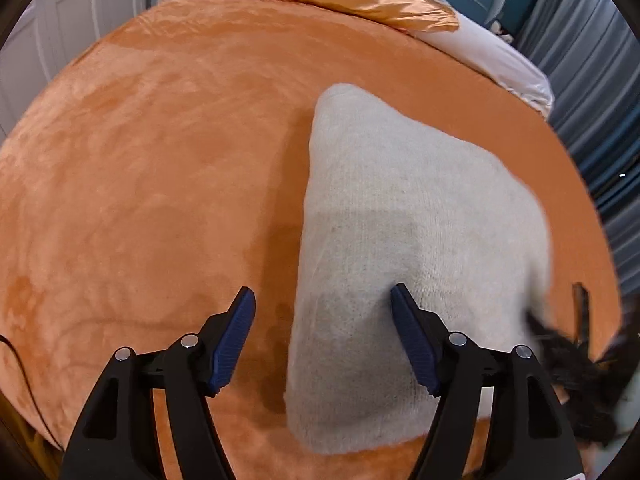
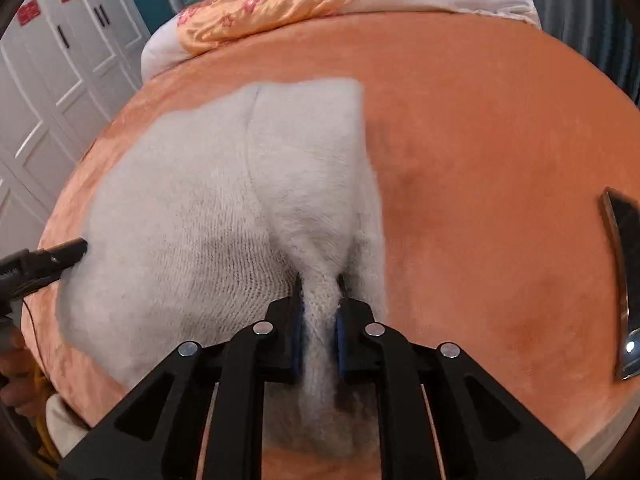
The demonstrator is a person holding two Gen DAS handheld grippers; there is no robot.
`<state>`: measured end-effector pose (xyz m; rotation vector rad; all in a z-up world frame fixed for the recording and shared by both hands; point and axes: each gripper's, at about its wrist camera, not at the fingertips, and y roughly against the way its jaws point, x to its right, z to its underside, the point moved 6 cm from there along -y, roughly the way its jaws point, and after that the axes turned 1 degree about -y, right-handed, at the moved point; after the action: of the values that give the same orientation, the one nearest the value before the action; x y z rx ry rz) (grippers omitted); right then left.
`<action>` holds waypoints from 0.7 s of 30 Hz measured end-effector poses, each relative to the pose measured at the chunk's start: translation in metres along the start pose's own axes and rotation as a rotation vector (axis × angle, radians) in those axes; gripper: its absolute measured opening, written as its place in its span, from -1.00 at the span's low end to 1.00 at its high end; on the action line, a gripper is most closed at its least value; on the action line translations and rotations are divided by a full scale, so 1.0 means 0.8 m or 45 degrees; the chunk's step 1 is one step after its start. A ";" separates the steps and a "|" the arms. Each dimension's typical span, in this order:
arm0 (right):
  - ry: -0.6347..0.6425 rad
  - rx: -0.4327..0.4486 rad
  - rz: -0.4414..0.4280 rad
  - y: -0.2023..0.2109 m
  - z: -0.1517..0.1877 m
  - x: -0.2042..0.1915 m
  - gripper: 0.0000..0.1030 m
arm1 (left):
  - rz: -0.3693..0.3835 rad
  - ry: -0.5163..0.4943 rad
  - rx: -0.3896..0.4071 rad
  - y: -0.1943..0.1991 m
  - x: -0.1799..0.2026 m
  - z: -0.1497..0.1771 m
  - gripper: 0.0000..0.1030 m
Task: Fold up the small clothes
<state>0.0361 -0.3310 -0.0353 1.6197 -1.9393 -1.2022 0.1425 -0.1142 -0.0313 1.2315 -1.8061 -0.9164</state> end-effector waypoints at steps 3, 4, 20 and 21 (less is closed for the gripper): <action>-0.072 0.120 -0.032 0.053 -0.017 -0.008 -0.69 | -0.044 -0.025 0.019 0.010 0.005 -0.001 0.32; -0.097 0.168 -0.022 0.074 -0.017 -0.010 -0.69 | -0.060 -0.036 0.027 0.014 0.007 -0.001 0.29; -0.065 0.020 0.011 0.061 0.048 -0.046 -0.74 | -0.167 -0.148 0.019 0.042 0.025 0.024 0.25; -0.055 -0.001 0.022 0.056 0.052 -0.044 -0.71 | -0.171 -0.149 0.018 0.041 0.025 0.026 0.26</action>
<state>-0.0114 -0.2831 -0.0161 1.5857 -1.9751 -1.2405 0.1053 -0.1208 -0.0085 1.3458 -1.8400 -1.0723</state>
